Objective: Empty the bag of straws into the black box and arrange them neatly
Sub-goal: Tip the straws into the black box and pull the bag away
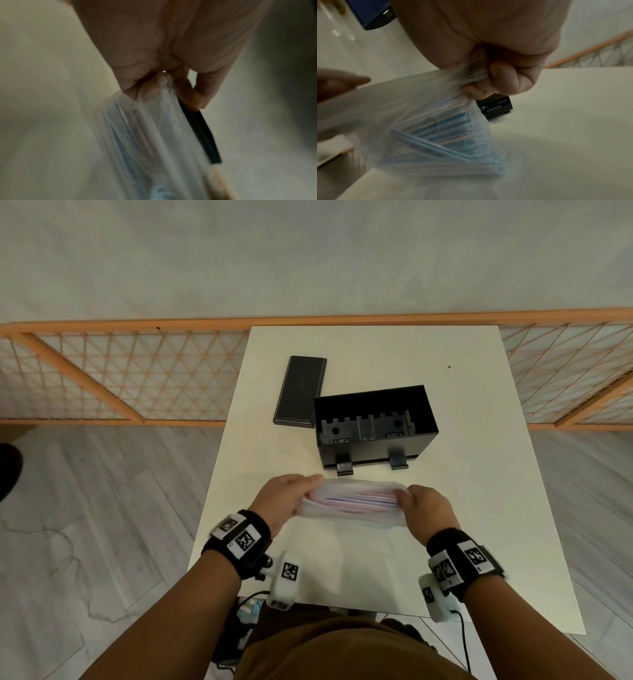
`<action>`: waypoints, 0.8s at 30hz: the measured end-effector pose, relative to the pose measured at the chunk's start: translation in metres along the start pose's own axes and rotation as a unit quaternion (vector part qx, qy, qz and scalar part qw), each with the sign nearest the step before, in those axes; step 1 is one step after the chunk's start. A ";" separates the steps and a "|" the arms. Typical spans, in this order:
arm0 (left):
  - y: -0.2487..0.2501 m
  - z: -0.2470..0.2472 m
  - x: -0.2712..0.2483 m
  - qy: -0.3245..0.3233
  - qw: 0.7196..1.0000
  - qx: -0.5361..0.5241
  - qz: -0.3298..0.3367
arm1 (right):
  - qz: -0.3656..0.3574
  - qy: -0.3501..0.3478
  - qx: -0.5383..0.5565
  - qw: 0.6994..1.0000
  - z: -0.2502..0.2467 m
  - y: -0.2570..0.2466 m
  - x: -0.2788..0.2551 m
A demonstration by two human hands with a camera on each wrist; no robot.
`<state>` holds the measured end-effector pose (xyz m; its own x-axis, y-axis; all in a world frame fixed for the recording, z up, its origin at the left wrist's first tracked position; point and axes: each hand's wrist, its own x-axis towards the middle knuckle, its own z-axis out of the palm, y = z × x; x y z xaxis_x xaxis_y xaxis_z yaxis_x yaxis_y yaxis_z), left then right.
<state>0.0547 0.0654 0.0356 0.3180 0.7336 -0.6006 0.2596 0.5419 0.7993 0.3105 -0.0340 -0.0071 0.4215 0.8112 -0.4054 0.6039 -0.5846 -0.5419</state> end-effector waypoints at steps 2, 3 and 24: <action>0.000 0.005 -0.004 0.009 0.983 0.178 0.040 | 0.023 -0.004 0.075 0.997 -0.003 -0.003 0.005; 0.000 0.008 -0.006 0.008 0.970 0.233 0.066 | 0.031 -0.009 0.109 0.993 -0.004 -0.005 0.006; -0.026 0.062 0.016 -0.039 0.636 0.702 0.318 | 0.185 -0.144 0.450 0.862 0.020 0.016 0.006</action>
<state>0.1093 0.0374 0.0039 0.7962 0.5691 -0.2056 0.5966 -0.7950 0.1099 0.3092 -0.0386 -0.0325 0.2081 0.6043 -0.7691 -0.3589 -0.6842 -0.6348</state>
